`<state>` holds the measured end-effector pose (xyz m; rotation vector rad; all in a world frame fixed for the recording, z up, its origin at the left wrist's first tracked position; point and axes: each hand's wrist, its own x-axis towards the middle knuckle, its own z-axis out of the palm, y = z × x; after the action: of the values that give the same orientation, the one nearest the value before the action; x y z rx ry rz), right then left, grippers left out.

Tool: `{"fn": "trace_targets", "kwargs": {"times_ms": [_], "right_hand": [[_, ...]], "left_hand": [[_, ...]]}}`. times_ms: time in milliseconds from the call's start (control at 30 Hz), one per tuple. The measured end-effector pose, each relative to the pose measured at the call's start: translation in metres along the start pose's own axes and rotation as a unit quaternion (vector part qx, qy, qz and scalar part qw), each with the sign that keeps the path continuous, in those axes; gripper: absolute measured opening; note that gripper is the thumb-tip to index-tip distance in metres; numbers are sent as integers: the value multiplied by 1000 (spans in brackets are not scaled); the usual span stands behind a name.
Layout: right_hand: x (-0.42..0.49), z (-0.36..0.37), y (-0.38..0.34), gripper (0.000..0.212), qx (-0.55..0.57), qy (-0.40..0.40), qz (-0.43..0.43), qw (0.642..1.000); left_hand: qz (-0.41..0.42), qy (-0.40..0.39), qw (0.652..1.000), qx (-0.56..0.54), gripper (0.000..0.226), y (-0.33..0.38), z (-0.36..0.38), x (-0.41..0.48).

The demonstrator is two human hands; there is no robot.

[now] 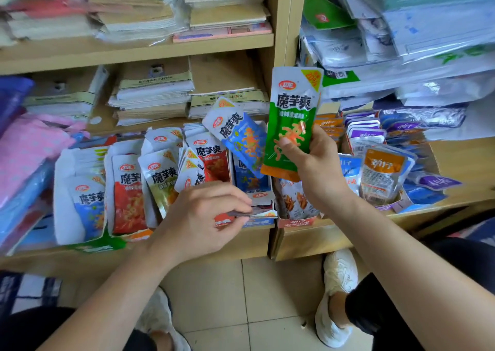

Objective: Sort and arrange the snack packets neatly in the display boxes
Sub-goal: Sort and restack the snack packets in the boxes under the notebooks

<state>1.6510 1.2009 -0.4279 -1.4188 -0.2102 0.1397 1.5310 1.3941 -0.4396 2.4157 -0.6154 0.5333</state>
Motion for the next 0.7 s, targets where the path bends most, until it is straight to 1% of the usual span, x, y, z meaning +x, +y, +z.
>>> {"fn": "trace_targets", "kwargs": {"times_ms": [67, 133, 233, 333, 433, 500, 633, 700], "right_hand": [[3, -1, 4, 15, 0, -41, 25, 999], [3, -5, 4, 23, 39, -52, 56, 996], [4, -13, 0, 29, 71, -19, 78, 994], [4, -24, -4, 26, 63, 14, 60, 996], [-2, -31, -7, 23, 70, 4, 55, 996], [-7, -29, -8, 20, 60, -11, 26, 998], [3, -10, -12, 15, 23, -21, -68, 997], [11, 2, -8, 15, -12, -39, -96, 995]], "left_hand": [[-1, 2, 1000, -3, 5, -1, 0, -1], [-4, 1, 1000, -3, 5, -1, -1, -3], [-7, 0, 1000, 1, 6, -2, 0, -5], [6, 5, 1000, 9, 6, -1, 0, -4], [14, 13, 1000, 24, 4, 0, 2, -2], [10, 15, 999, 27, 4, 0, 3, -1], [3, 10, 1000, 15, 5, 0, 4, -2], [1, 9, 1000, 12, 5, -1, 4, -4]]}}
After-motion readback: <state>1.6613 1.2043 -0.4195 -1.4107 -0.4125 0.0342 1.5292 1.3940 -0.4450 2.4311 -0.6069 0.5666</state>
